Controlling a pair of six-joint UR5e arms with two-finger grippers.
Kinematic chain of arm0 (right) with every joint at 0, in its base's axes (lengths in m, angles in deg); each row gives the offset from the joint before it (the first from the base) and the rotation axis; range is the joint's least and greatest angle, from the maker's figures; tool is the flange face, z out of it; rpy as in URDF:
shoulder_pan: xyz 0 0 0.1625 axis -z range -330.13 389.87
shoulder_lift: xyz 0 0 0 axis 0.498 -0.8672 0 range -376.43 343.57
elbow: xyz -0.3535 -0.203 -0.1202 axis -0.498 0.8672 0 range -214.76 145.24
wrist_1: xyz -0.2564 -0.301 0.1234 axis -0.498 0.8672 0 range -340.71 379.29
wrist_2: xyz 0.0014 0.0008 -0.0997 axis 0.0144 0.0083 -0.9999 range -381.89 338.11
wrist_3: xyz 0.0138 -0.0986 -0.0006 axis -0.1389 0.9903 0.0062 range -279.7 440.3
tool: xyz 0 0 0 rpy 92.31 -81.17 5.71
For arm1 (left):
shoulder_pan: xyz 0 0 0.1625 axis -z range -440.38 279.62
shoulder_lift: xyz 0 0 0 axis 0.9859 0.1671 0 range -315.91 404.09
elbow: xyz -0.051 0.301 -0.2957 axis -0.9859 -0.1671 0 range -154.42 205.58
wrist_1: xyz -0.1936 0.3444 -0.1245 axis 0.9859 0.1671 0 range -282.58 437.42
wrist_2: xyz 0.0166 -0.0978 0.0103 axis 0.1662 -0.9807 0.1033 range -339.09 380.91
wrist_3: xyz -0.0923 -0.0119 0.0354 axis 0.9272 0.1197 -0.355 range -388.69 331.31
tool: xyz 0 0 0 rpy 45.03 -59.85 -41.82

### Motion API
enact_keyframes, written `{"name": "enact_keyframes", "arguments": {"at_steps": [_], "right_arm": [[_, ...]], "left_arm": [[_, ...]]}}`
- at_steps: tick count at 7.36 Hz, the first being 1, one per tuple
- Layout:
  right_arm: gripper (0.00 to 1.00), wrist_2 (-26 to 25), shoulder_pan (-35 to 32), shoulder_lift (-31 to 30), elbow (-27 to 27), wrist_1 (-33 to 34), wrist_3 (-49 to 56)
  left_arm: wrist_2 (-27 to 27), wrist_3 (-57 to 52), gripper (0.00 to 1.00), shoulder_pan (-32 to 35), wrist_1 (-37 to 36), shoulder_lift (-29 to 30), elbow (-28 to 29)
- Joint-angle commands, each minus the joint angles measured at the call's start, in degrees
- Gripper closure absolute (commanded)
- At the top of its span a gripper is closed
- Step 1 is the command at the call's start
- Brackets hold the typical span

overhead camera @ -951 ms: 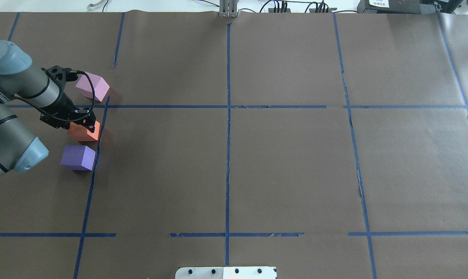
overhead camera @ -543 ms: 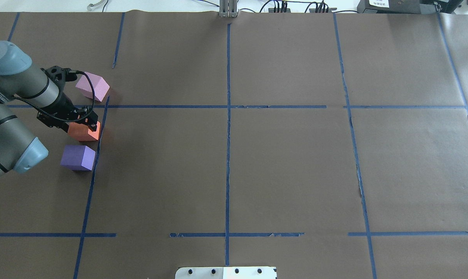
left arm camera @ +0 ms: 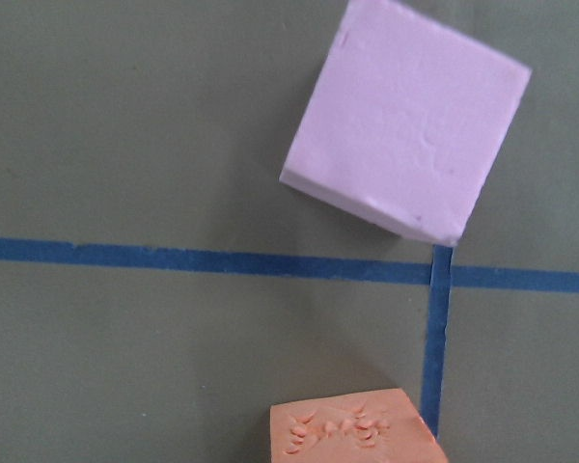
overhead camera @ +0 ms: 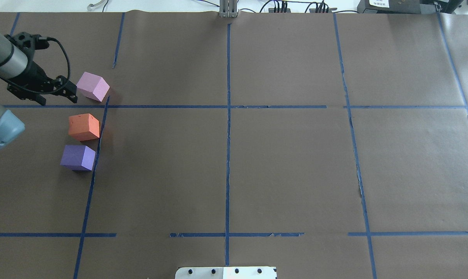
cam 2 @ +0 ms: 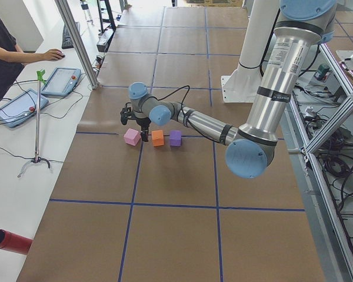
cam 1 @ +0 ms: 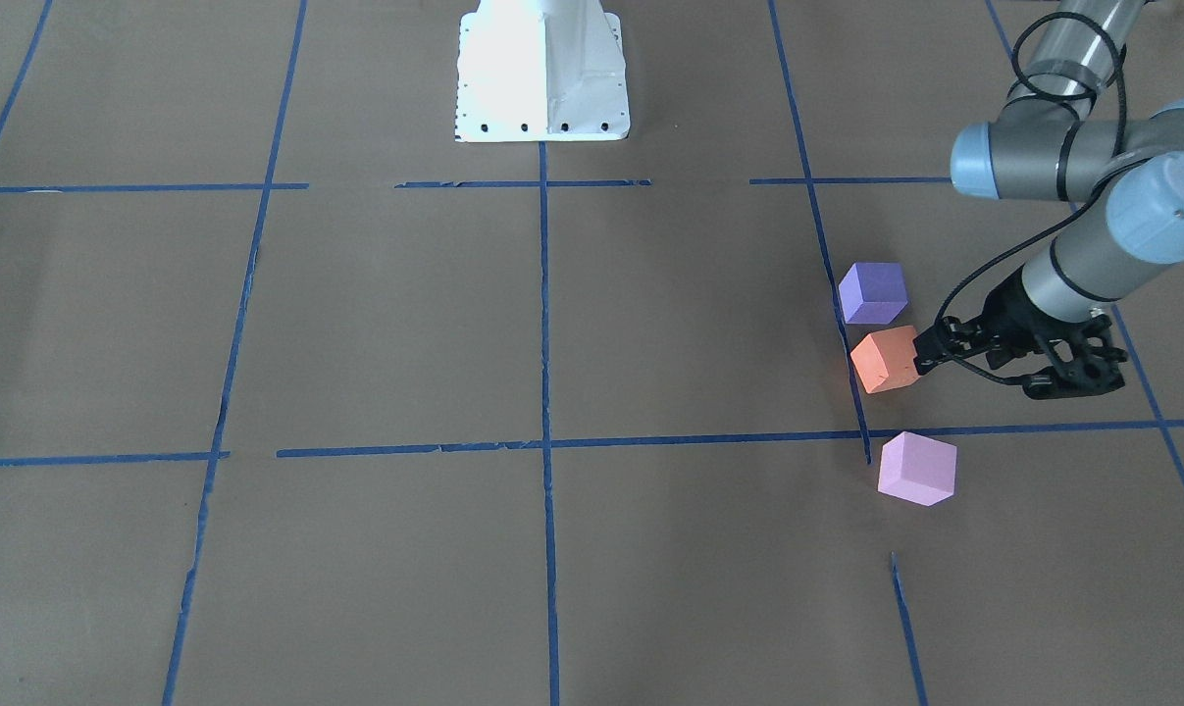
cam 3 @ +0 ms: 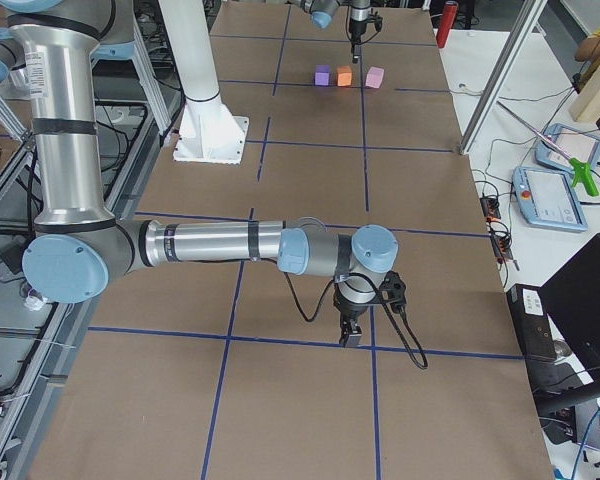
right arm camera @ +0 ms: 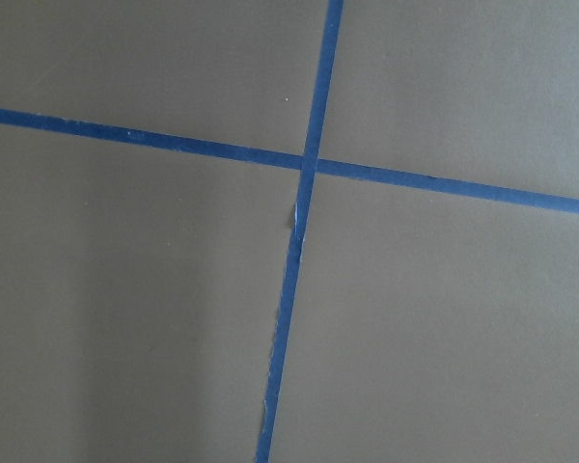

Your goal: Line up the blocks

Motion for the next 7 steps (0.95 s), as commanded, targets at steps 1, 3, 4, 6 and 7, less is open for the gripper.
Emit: {"name": "enact_keyframes", "arguments": {"at_steps": [1,3,4,6,7], "right_arm": [[0.00,0.0,0.0,0.0,0.0,0.0,0.0],[0.00,0.0,0.0,0.0,0.0,0.0,0.0],[0.00,0.0,0.0,0.0,0.0,0.0,0.0],[0.00,0.0,0.0,0.0,0.0,0.0,0.0],[0.00,0.0,0.0,0.0,0.0,0.0,0.0]], "left_arm": [[-0.2,-15.6,0.00,10.8,-15.3,1.6,-5.1],[-0.4,-34.1,0.00,22.4,-21.1,-2.8,-6.9],[-0.5,-45.2,0.00,28.2,-21.3,-6.6,-6.0],[-0.7,-59.2,0.00,37.5,-18.4,-13.6,0.5],[-0.7,-60.3,0.00,37.6,-14.4,-16.5,2.8]]}}
